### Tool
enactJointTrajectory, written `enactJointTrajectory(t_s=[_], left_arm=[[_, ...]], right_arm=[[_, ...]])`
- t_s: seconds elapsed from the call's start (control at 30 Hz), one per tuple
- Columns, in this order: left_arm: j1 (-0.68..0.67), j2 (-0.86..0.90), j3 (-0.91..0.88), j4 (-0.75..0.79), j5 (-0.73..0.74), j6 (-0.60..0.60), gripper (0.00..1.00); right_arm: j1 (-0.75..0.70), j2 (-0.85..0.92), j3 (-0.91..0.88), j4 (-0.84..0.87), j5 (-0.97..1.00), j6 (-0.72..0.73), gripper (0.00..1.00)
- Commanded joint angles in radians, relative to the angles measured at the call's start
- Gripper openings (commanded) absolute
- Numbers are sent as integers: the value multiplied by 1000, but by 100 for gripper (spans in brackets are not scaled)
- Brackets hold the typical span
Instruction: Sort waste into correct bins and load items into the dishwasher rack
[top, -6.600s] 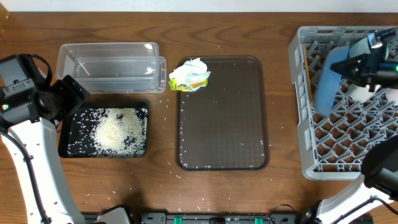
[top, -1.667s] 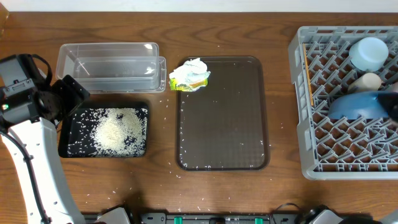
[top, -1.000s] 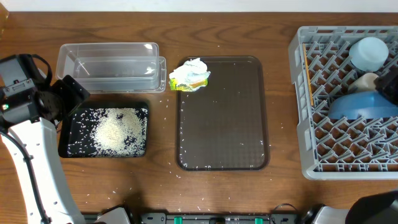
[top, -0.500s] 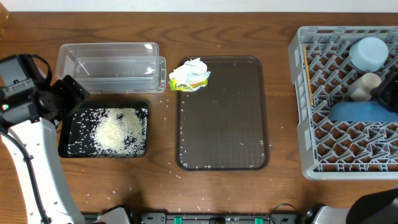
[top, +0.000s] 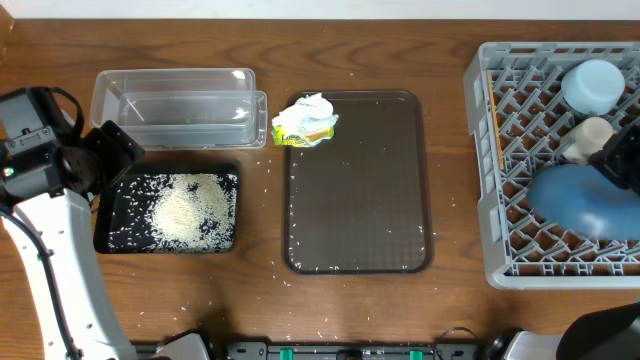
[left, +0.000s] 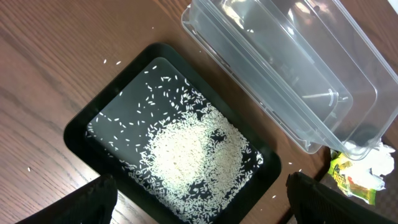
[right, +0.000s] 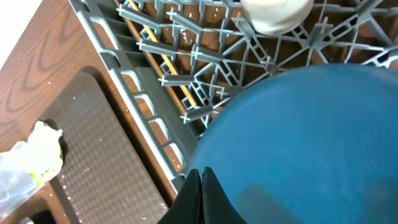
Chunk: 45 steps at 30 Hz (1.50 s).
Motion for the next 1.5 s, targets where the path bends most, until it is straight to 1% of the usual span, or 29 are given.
enactJointTrajectory(t_s=[0.0, 0.2, 0.6, 0.73, 0.87, 0.93, 1.03, 1.07, 1.1, 1.13, 1.17, 1.2, 1.3, 1.47], left_arm=[[3, -3, 9, -3, -5, -13, 90], [3, -3, 9, -3, -5, -13, 90], [3, -3, 9, -3, -5, -13, 90], [3, -3, 9, -3, -5, -13, 90], [3, -3, 9, -3, -5, -13, 90], [3, -3, 9, -3, -5, -13, 90], [3, -3, 9, -3, -5, -13, 90], [3, -3, 9, -3, -5, -13, 90], [3, -3, 9, -3, -5, -13, 90], [3, -3, 9, -3, -5, -13, 90], [3, -3, 9, -3, -5, -13, 90], [3, -3, 9, -3, -5, -13, 90], [3, -3, 9, -3, -5, -13, 90], [3, -3, 9, -3, -5, -13, 90]], right_arm=[[10, -3, -3, 4, 3, 10, 1], [18, -3, -55, 23, 37, 19, 1], [46, -11, -56, 9, 64, 46, 1], [42, -48, -56, 1, 77, 72, 1], [28, -107, -56, -16, 164, 105, 2], [25, -137, -56, -27, 215, 118, 7], [24, -177, -56, -58, 315, 189, 9], [20, -188, -56, -63, 338, 207, 14], [11, -198, -56, -65, 357, 221, 24], [0, -203, -56, -64, 363, 225, 38], [-22, -206, -56, -63, 360, 225, 47], [-42, -205, -56, -65, 351, 227, 49], [-77, -200, -67, -71, 330, 227, 50], [-80, -194, -117, -92, 336, 229, 48]])
